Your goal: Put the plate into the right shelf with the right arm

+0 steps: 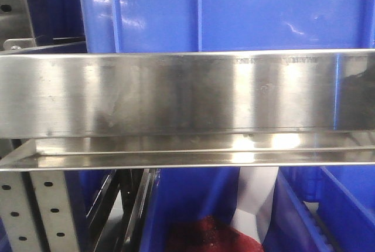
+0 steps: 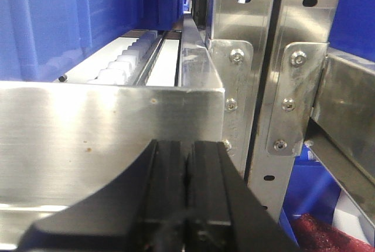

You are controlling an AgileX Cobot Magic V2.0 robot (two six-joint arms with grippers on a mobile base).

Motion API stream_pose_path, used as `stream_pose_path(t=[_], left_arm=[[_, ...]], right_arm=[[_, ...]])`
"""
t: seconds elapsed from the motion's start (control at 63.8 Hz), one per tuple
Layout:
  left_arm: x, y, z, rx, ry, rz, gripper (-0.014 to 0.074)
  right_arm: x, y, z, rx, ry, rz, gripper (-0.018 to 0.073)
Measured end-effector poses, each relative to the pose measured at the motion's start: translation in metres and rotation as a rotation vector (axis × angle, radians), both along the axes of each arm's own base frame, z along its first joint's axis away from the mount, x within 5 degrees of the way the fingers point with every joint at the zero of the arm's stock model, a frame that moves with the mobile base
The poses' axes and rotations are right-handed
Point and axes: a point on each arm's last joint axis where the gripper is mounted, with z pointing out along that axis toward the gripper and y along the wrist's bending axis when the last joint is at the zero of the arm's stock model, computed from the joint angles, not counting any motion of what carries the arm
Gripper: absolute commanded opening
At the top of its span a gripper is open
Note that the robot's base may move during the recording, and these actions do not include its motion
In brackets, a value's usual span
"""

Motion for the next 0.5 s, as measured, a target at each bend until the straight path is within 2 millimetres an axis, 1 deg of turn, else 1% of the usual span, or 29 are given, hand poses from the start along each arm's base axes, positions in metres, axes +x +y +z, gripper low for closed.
stream_pose_path(t=[0.502], left_arm=[[0.0000, 0.0000, 0.0000, 0.000, 0.000, 0.000, -0.0047]], right_arm=[[0.0000, 0.0000, 0.0000, 0.000, 0.000, 0.000, 0.0055]])
